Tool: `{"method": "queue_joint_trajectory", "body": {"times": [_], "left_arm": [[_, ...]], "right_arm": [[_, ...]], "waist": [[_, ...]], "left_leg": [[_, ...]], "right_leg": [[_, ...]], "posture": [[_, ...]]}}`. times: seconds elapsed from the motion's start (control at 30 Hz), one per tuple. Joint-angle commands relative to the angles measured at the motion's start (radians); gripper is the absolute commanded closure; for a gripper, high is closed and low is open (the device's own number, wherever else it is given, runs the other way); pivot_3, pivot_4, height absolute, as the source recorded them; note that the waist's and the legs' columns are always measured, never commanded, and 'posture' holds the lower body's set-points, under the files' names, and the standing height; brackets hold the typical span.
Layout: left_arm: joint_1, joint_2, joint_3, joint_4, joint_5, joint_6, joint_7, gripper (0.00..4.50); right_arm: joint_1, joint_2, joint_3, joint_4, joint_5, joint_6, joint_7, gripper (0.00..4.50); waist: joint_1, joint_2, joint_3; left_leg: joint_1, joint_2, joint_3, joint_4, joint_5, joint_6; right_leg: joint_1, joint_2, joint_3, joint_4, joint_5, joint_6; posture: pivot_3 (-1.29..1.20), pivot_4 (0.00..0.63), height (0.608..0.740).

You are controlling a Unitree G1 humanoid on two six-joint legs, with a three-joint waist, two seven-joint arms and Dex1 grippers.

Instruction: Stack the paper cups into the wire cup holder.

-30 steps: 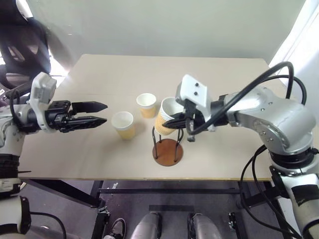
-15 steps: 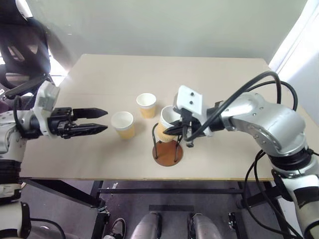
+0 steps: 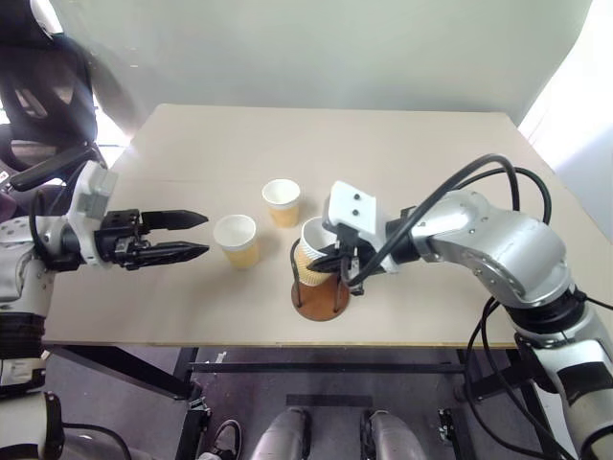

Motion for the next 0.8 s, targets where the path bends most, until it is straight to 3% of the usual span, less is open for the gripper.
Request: {"method": "queue_joint_trajectory", "body": {"times": [0.03, 0.13, 0.4, 0.57, 0.7, 0.8], "left_arm": [[0.002, 0.007, 0.039, -0.026, 0.008, -0.018, -0.005, 1.09], [0.003, 0.006, 0.039, -0.027, 0.009, -0.021, -0.005, 1.09], [-0.012, 0.002, 0.035, -0.018, 0.020, -0.023, -0.013, 1.09], [-0.082, 0.013, 0.007, 0.036, 0.073, -0.070, -0.021, 1.09], [-0.198, 0.030, -0.092, 0.136, 0.242, -0.229, -0.034, 1.09], [-0.326, 0.031, -0.211, 0.182, 0.258, -0.292, -0.043, 1.09]], "right_arm": [[-0.019, -0.006, 0.008, 0.003, -0.026, -0.038, -0.008, 4.44], [-0.018, -0.009, 0.011, 0.006, -0.033, -0.045, -0.003, 3.88], [-0.022, -0.017, 0.007, 0.004, -0.032, -0.050, 0.004, 1.17], [-0.058, -0.062, -0.043, 0.034, -0.053, -0.068, -0.002, 1.17], [-0.093, -0.143, -0.121, 0.057, -0.074, -0.083, -0.009, 1.17], [-0.096, -0.230, -0.286, 0.046, -0.010, -0.143, 0.061, 1.17]], "waist": [[0.000, 0.000, 0.000], [0.000, 0.000, 0.000], [0.000, 0.000, 0.000], [0.002, 0.000, 0.000], [0.008, 0.000, 0.000], [0.014, -0.002, 0.001]], "left_leg": [[0.000, 0.000, 0.000, 0.000, 0.000, 0.000], [0.000, 0.000, 0.000, 0.000, 0.000, 0.000], [0.000, 0.000, 0.000, 0.000, 0.000, 0.000], [0.000, 0.000, 0.000, 0.000, 0.000, 0.000], [-0.001, 0.000, 0.000, 0.000, 0.001, 0.000], [-0.001, 0.000, 0.000, 0.000, 0.001, 0.000]], "right_leg": [[0.000, 0.000, 0.000, 0.000, 0.000, 0.000], [0.000, 0.000, 0.000, 0.000, 0.000, 0.000], [0.000, 0.000, 0.000, 0.000, 0.000, 0.000], [0.000, 0.000, 0.000, 0.000, 0.001, -0.001], [0.000, 0.000, 0.000, -0.001, 0.001, -0.002], [0.000, 0.000, 0.000, -0.003, 0.002, -0.003]], "posture": [[0.00, 0.150, 0.740], [0.00, 0.150, 0.740], [0.00, 0.150, 0.740], [0.00, 0.150, 0.740], [0.00, 0.150, 0.740], [0.00, 0.150, 0.740]]}}
